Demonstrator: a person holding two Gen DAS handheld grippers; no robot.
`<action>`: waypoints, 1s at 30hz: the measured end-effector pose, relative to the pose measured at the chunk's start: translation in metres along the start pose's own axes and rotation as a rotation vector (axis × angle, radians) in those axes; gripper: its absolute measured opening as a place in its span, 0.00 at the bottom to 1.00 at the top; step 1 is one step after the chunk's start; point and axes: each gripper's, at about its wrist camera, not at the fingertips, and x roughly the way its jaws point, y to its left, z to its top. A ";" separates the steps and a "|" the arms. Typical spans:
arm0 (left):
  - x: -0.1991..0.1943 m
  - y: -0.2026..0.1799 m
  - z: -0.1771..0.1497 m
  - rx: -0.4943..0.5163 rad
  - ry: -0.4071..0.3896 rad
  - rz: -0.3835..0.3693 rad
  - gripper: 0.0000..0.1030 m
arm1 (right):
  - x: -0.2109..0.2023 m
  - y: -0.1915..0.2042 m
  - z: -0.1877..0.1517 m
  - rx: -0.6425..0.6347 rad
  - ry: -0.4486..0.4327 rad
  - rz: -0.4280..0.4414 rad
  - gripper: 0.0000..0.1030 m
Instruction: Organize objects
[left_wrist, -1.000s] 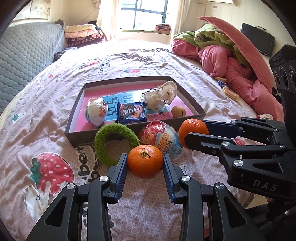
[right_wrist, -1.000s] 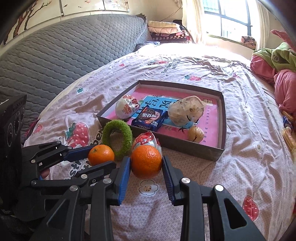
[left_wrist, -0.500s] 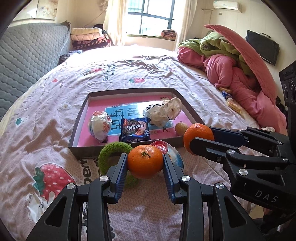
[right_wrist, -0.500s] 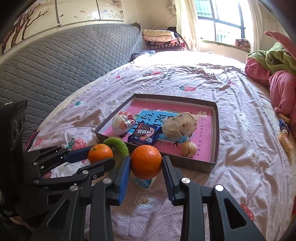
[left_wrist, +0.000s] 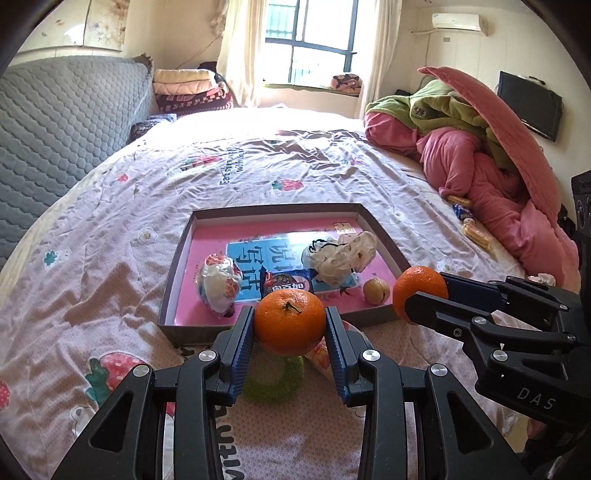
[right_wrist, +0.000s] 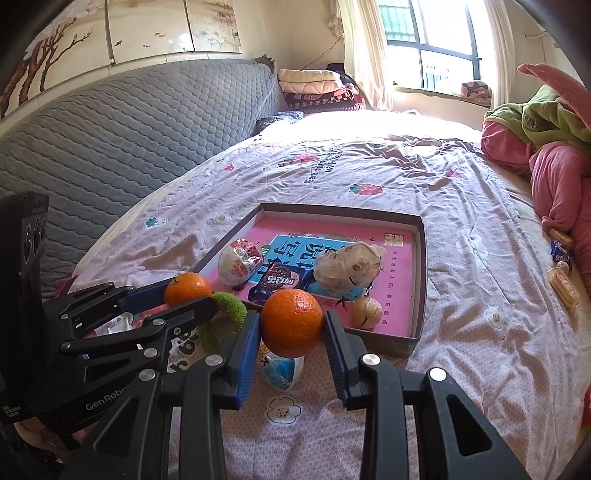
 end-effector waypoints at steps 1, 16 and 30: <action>0.000 0.002 0.002 0.000 -0.003 0.004 0.37 | 0.000 0.000 0.001 0.000 -0.004 -0.002 0.34; 0.001 0.056 0.038 -0.101 -0.056 0.084 0.37 | -0.003 -0.016 0.027 0.053 -0.080 -0.039 0.34; 0.029 0.082 0.042 -0.122 -0.018 0.141 0.37 | 0.006 -0.016 0.041 0.054 -0.096 -0.054 0.34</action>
